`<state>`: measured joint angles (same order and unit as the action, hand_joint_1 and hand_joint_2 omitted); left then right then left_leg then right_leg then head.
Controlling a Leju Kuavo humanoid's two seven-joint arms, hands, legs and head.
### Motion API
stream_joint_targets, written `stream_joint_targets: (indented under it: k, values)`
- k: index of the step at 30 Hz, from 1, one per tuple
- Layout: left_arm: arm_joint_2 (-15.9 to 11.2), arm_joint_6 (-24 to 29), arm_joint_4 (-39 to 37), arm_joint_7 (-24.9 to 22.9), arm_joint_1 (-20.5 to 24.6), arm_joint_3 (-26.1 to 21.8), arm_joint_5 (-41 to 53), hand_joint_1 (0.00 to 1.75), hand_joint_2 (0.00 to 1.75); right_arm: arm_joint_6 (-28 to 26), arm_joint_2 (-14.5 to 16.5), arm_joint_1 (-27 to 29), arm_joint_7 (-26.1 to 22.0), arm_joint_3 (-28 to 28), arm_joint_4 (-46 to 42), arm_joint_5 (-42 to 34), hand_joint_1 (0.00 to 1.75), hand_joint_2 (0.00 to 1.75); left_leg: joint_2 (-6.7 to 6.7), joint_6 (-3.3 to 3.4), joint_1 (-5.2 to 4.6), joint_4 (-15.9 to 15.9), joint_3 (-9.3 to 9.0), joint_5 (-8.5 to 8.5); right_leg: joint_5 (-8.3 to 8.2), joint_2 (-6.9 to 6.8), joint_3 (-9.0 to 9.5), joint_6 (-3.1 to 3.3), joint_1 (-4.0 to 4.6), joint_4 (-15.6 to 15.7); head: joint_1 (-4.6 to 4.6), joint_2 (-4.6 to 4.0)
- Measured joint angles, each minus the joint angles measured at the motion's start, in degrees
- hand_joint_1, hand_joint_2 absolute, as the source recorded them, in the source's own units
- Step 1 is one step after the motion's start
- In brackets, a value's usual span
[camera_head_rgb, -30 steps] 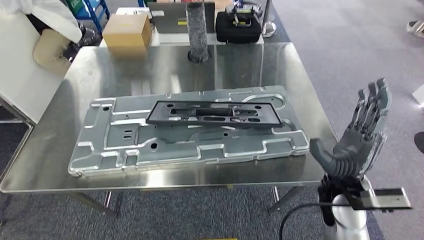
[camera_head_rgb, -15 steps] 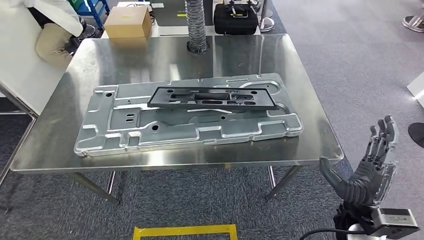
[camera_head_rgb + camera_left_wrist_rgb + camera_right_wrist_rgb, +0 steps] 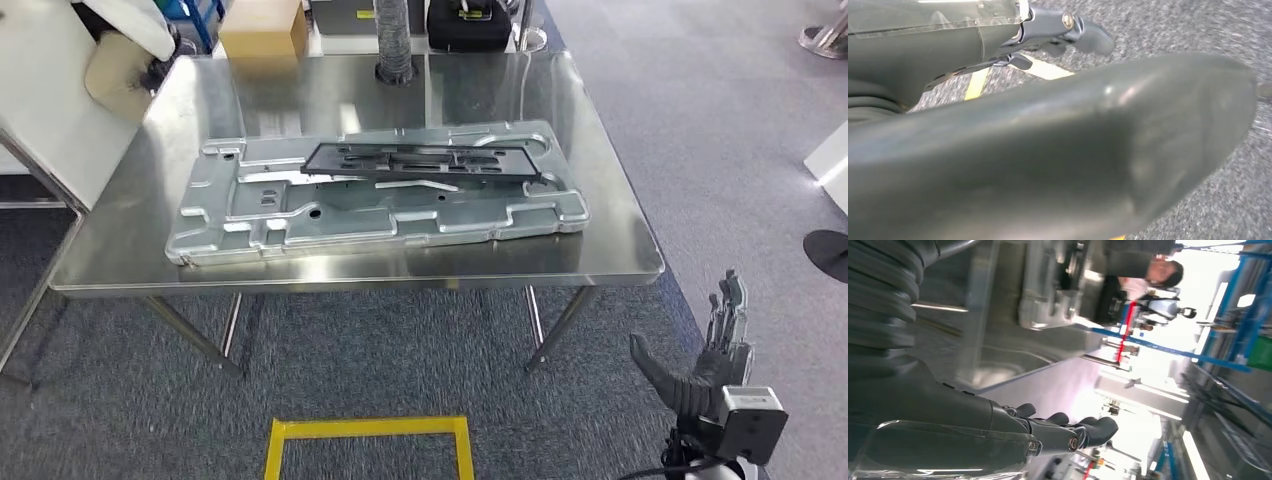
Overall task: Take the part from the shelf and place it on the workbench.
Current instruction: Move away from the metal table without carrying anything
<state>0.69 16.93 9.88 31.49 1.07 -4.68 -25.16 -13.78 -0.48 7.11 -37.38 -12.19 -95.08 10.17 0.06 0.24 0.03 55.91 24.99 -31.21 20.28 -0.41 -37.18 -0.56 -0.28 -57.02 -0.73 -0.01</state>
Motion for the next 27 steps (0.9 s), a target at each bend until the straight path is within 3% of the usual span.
stream_joint_targets:
  k: [2, 3, 4, 6, 7, 8, 9, 10, 11, 13, 15, 17, 18, 21, 22, 23, 24, 25, 26, 27]
  values:
    - [0.1, -0.2, 0.0, -0.1, 0.0, 0.0, 0.5, 0.00, 0.00, 0.8, 0.8, 0.2, 0.9, -1.2, 2.7, 0.6, 0.00, 1.75, 0.17, 0.81, 0.14, -0.2, 0.86, 1.22, -0.41, 0.08, -0.23, -0.65, -0.16, 0.2, -0.34, 0.00]
    - [0.1, -0.4, 0.0, -0.2, 0.1, 0.0, 0.7, 0.00, 0.00, 1.1, 1.2, 0.3, 1.4, -1.9, 4.1, 1.2, 0.00, 1.75, 0.32, 1.23, 0.23, -0.3, 1.56, 2.02, 1.13, 0.16, -0.77, -0.94, -0.24, -0.8, -0.25, 0.00]
    - [0.2, -0.6, 0.0, -0.3, 0.1, 0.0, 0.9, 0.00, 0.00, 1.2, 1.5, 0.4, 1.8, -2.6, 5.6, 1.8, 0.00, 1.75, 0.46, 1.56, 0.32, -0.4, 2.45, 2.89, 3.91, 0.24, -1.55, -1.21, -0.36, -3.0, -0.14, 0.00]
    - [0.2, -0.9, 0.0, -0.5, 0.1, 0.0, 1.5, 0.00, 0.00, 0.9, 2.2, 0.3, 2.5, -4.3, 9.6, 3.7, 0.00, 1.75, 0.56, 1.93, 0.25, -0.4, 4.56, 4.52, 10.68, 0.27, -3.25, -1.72, -0.52, -10.3, 0.13, 0.00]
    - [0.3, -1.0, 0.0, -0.5, 0.1, 0.0, 1.7, 0.00, 0.00, 0.5, 2.6, 0.2, 2.8, -5.1, 11.7, 4.7, 0.00, 1.75, 0.57, 1.94, 0.20, -0.3, 5.54, 5.30, 12.44, 0.27, -3.66, -1.91, -0.57, -13.8, 0.19, 0.01]
    - [0.3, -1.0, 0.0, -0.6, 0.1, 0.0, 1.9, 0.00, 0.00, -0.3, 3.1, 0.0, 3.1, -6.2, 14.7, 6.2, 0.00, 1.75, 0.57, 1.90, 0.17, -0.2, 6.59, 6.07, 12.43, 0.27, -3.39, -2.01, -0.59, -16.2, 0.21, 0.00]
    - [0.3, -1.0, 0.0, -0.7, 0.2, 0.0, 2.0, 0.00, 0.00, -1.3, 3.4, -0.4, 3.1, -7.3, 17.7, 7.8, 0.00, 1.75, 0.57, 1.82, 0.13, 0.0, 7.67, 6.80, 11.15, 0.27, -2.30, -2.01, -0.60, -16.7, 0.26, 0.00]
    - [0.4, -1.0, 0.0, -0.7, 0.2, 0.0, 2.1, 0.00, 0.00, -2.6, 3.8, -1.1, 3.1, -8.5, 21.3, 9.5, 0.00, 1.75, 0.58, 1.68, 0.10, 0.3, 8.77, 7.50, 9.41, 0.27, -0.13, -1.89, -0.59, -15.2, 0.27, 0.00]
    - [0.4, -1.0, 0.0, -0.8, 0.2, 0.0, 2.2, 0.00, 0.00, -4.1, 4.0, -2.0, 3.1, -9.9, 25.5, 11.4, 0.00, 1.75, 0.58, 1.51, 0.07, 0.6, 9.81, 8.16, 8.23, 0.27, 3.01, -1.63, -0.54, -12.0, 0.28, 0.00]
    - [0.5, -1.1, 0.0, -0.7, 0.3, 0.0, 2.3, 0.00, 0.00, -7.4, 3.8, -4.1, 2.5, -12.4, 34.0, 14.6, 0.00, 1.75, 0.62, 1.03, -0.13, 1.2, 11.19, 9.20, 9.14, 0.24, 9.61, -0.92, -0.26, -2.9, 0.24, 0.00]
    - [0.7, -1.3, 0.0, -0.7, 0.3, 0.0, 2.6, 0.00, 0.00, -10.7, 2.7, -6.3, 3.0, -14.8, 44.2, 17.9, 0.00, 1.75, 0.70, 0.45, -0.12, 1.4, 11.68, 10.26, 10.75, 0.19, 12.42, -0.21, 0.08, 1.9, 0.17, 0.00]
    - [0.7, -1.7, 0.0, -0.6, 0.2, 0.0, 2.9, 0.00, 0.00, -12.6, 1.4, -7.4, 6.9, -17.3, 54.8, 20.5, 0.00, 1.75, 0.60, -0.20, 0.10, 1.5, 12.03, 10.54, 9.95, -0.14, 11.95, 0.59, 0.06, 2.4, 0.18, 0.00]
    - [0.8, -1.9, 0.0, -0.5, 0.1, 0.0, 3.0, 0.00, 0.00, -12.8, 0.8, -7.6, 10.4, -18.2, 59.3, 21.7, 0.00, 1.75, 0.50, -0.51, 0.20, 2.5, 12.48, 9.08, 9.29, -0.36, 11.46, 1.03, 0.00, 2.5, 0.13, -0.01]
    - [0.9, -2.3, 0.0, -0.5, -0.2, 0.0, 3.4, 0.00, 0.00, -10.9, 0.0, -7.4, 23.3, -19.3, 69.1, 24.3, 0.00, 1.75, 0.39, -1.24, 0.50, 11.4, 14.77, 0.15, 7.15, -0.61, 9.05, 1.80, 0.04, 2.5, -0.05, -0.01]
    - [0.9, -2.5, 0.0, -0.5, -0.2, 0.0, 3.6, 0.00, 0.00, -9.4, 0.0, -7.3, 28.3, -19.4, 71.6, 24.8, 0.00, 1.75, 0.39, -1.41, 0.55, 15.0, 15.22, -1.63, 6.44, -0.59, 8.02, 1.81, 0.09, 2.3, -0.06, -0.01]
    - [1.0, -2.7, 0.0, -0.5, -0.1, 0.0, 4.0, 0.00, 0.00, -7.5, 0.0, -7.2, 33.5, -19.5, 73.6, 25.3, 0.00, 1.75, 0.39, -1.50, 0.56, 17.5, 15.07, -1.94, 5.77, -0.59, 6.92, 1.77, 0.13, 2.1, -0.06, 0.00]
    - [1.0, -2.9, 0.0, -0.6, -0.1, 0.0, 4.3, 0.00, 0.00, -5.5, 0.1, -7.2, 38.9, -19.6, 75.4, 25.6, 0.00, 1.75, 0.38, -1.51, 0.56, 18.3, 14.06, -0.98, 5.16, -0.58, 5.80, 1.70, 0.14, 1.7, -0.07, 0.01]
    - [1.0, -3.1, 0.0, -0.7, 0.0, 0.1, 4.7, 0.00, 0.00, -3.5, 0.3, -7.2, 43.7, -19.7, 76.9, 25.8, 0.00, 1.75, 0.37, -1.40, 0.55, 17.0, 12.01, 0.63, 4.62, -0.57, 4.67, 1.60, 0.14, 1.3, -0.07, 0.00]
    - [0.9, -3.3, 0.0, -0.9, 0.1, 0.1, 5.1, 0.00, 0.00, -1.7, 0.6, -7.3, 47.4, -19.7, 78.0, 26.0, 0.00, 1.75, 0.35, -1.16, 0.51, 13.9, 9.03, 1.86, 4.16, -0.55, 3.74, 1.48, 0.12, 0.8, -0.09, 0.00]
    - [0.9, -3.4, 0.0, -1.1, 0.2, 0.2, 5.5, 0.00, 0.00, 0.0, 1.0, -7.3, 50.0, -19.7, 78.9, 26.2, 0.00, 1.75, 0.34, -0.85, 0.37, 9.4, 5.51, 1.97, 3.75, -0.50, 2.95, 1.29, 0.19, 0.4, -0.09, -0.01]
